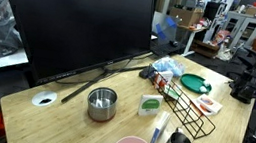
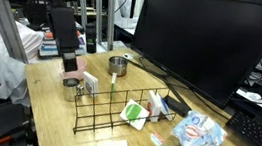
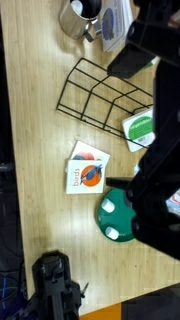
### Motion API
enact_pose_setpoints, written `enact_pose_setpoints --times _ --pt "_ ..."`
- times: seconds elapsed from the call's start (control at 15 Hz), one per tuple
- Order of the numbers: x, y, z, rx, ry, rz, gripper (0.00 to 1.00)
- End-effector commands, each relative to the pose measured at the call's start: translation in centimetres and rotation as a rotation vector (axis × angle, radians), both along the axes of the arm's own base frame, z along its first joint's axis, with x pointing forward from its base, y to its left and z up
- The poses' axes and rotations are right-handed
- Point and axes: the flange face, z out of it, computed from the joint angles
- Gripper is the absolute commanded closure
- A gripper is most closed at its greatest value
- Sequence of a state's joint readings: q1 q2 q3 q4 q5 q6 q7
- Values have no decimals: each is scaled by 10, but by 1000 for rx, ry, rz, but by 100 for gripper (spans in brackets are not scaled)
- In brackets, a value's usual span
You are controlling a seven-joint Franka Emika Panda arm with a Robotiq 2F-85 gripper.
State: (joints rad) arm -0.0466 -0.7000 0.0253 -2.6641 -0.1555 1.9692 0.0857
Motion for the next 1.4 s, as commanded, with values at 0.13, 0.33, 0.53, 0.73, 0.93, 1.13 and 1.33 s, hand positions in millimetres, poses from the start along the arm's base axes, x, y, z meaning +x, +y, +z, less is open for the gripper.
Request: enact_pose_setpoints --times 0.13,0.33,0.53,0.73,0.93,1.13,1.33 --pt "67 -10 -3 28 7 -4 0" --pt "107 -9 -7 24 -7 -33 0" --pt "141 -10 -20 -2 11 -83 0" --pt "143 -9 -29 0 15 -84 0" --pt "148 -9 -36 -3 26 -89 0" --pt "146 -9 -31 -3 15 -89 0" --pt "144 -7 -30 17 17 -100 0"
